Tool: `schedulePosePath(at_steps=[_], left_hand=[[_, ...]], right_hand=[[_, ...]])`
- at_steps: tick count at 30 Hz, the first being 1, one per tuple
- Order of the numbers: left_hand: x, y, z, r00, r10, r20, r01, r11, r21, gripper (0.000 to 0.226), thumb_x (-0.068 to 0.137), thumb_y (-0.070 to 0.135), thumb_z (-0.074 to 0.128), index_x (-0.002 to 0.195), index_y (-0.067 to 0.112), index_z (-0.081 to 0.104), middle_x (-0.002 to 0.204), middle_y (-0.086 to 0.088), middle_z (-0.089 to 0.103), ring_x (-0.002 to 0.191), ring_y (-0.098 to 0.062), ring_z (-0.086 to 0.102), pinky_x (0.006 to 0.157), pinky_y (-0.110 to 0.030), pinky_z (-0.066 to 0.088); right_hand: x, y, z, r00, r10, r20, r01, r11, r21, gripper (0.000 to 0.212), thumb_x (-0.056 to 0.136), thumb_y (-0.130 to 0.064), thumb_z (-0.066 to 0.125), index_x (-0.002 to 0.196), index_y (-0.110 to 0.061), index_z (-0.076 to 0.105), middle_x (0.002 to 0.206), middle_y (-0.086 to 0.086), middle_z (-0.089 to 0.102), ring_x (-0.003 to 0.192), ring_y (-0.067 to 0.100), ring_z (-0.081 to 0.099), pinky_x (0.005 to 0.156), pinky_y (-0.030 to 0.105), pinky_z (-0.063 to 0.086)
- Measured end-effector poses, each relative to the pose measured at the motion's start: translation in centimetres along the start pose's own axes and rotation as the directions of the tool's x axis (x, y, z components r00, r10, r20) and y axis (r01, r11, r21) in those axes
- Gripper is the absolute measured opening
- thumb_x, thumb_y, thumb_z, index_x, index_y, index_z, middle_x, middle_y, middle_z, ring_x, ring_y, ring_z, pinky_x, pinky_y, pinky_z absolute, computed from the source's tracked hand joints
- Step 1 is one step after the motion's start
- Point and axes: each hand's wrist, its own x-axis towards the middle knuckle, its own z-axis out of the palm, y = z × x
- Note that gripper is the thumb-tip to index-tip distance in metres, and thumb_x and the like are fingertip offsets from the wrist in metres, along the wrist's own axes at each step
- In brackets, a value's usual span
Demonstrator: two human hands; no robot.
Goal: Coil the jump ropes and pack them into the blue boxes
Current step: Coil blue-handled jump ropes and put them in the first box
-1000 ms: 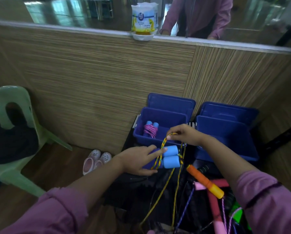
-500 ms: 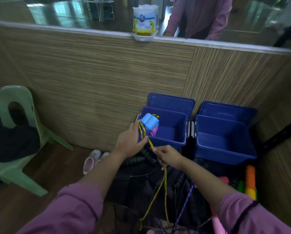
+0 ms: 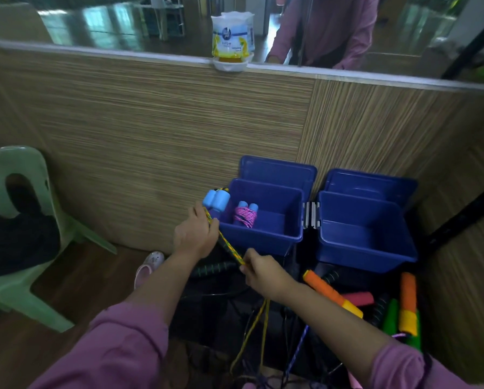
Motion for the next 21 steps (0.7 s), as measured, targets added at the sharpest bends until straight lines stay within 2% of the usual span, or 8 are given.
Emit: schedulePosePath(at_steps=[3,6,10,12,14,16,18,21], left_hand=[[-0.1,0.4,0.2,1.0,0.011,0.019,-0.012,0.996,0.083,0.054,0.099,0.036,0.036,0.142,0.004,0.026,0.132,-0.017,0.043,0.099,-0.039,0.061,0.078,-0.042,0.045],[-0.4,0.2,0.9,0.993,0.111,0.037,-0.116,0.964,0.238,0.044,0.1,0.037,0.031,0.134,0.009,0.038,0.123,-0.014,0.048,0.09,-0.037,0.062,0.068,-0.039,0.043],[-0.9,-0.8,2.4,0.961,0.262,0.089,-0.276,0.898,0.342,0.058,0.098,0.043,0.017,0.141,0.012,0.038,0.124,-0.013,0.053,0.09,-0.039,0.064,0.066,-0.039,0.044],[-1.3,-1.0,3.5,0.898,0.416,0.145,-0.441,0.838,0.321,0.071,0.09,0.047,0.008,0.138,0.01,0.046,0.112,-0.014,0.061,0.078,-0.038,0.066,0.06,-0.039,0.049],[-2.1,-1.4,4.2,0.793,0.581,0.183,-0.607,0.73,0.313,0.064,0.093,0.045,0.017,0.128,0.009,0.057,0.095,-0.013,0.066,0.06,-0.031,0.064,0.048,-0.034,0.048],[-2.4,-1.4,4.2,0.704,0.688,0.176,-0.706,0.654,0.27,0.055,0.095,0.041,0.027,0.123,0.008,0.062,0.087,-0.01,0.066,0.053,-0.026,0.061,0.043,-0.028,0.044],[-2.4,-1.1,3.5,0.643,0.746,0.172,-0.766,0.623,0.16,0.056,0.096,0.041,0.027,0.128,0.007,0.058,0.089,-0.009,0.064,0.061,-0.026,0.062,0.049,-0.029,0.043],[-2.0,-0.4,2.2,0.604,0.779,0.17,-0.793,0.609,0.022,0.063,0.097,0.045,0.021,0.139,0.007,0.046,0.096,-0.009,0.06,0.076,-0.028,0.061,0.061,-0.035,0.043]], right_hand=[[0.0,-0.5,-0.7,0.998,-0.066,-0.006,0.065,0.987,-0.145,0.022,0.094,-0.031,0.052,0.101,-0.012,0.058,0.097,0.015,0.067,0.091,0.036,0.062,0.073,0.036,0.048],[0.3,-1.1,-2.1,0.988,-0.155,0.018,0.153,0.935,-0.319,0.025,0.092,-0.038,0.051,0.1,-0.018,0.062,0.097,0.01,0.068,0.094,0.034,0.061,0.076,0.037,0.048],[1.1,-1.3,-4.7,0.982,-0.187,0.028,0.184,0.916,-0.356,0.023,0.091,-0.035,0.052,0.092,-0.016,0.064,0.09,0.009,0.068,0.089,0.031,0.06,0.071,0.034,0.043],[1.7,-1.1,-6.0,0.98,-0.194,0.038,0.196,0.932,-0.305,0.025,0.091,-0.033,0.055,0.088,-0.011,0.065,0.083,0.01,0.067,0.081,0.029,0.059,0.071,0.036,0.046],[2.5,-0.4,-7.2,0.981,-0.184,0.061,0.194,0.946,-0.262,0.024,0.091,-0.033,0.058,0.088,-0.011,0.066,0.078,0.008,0.066,0.076,0.026,0.059,0.072,0.037,0.047],[3.1,0.7,-8.1,0.981,-0.168,0.1,0.187,0.954,-0.236,0.02,0.091,-0.034,0.059,0.088,-0.016,0.066,0.078,0.004,0.066,0.075,0.021,0.058,0.071,0.035,0.047],[3.6,1.5,-8.5,0.973,-0.181,0.143,0.202,0.967,-0.154,0.016,0.091,-0.032,0.061,0.086,-0.018,0.065,0.076,0.0,0.063,0.07,0.013,0.054,0.07,0.032,0.044],[4.3,2.2,-9.1,0.967,-0.181,0.182,0.189,0.981,-0.03,0.014,0.089,-0.03,0.065,0.084,-0.017,0.065,0.076,-0.004,0.059,0.067,0.003,0.049,0.067,0.026,0.04]])
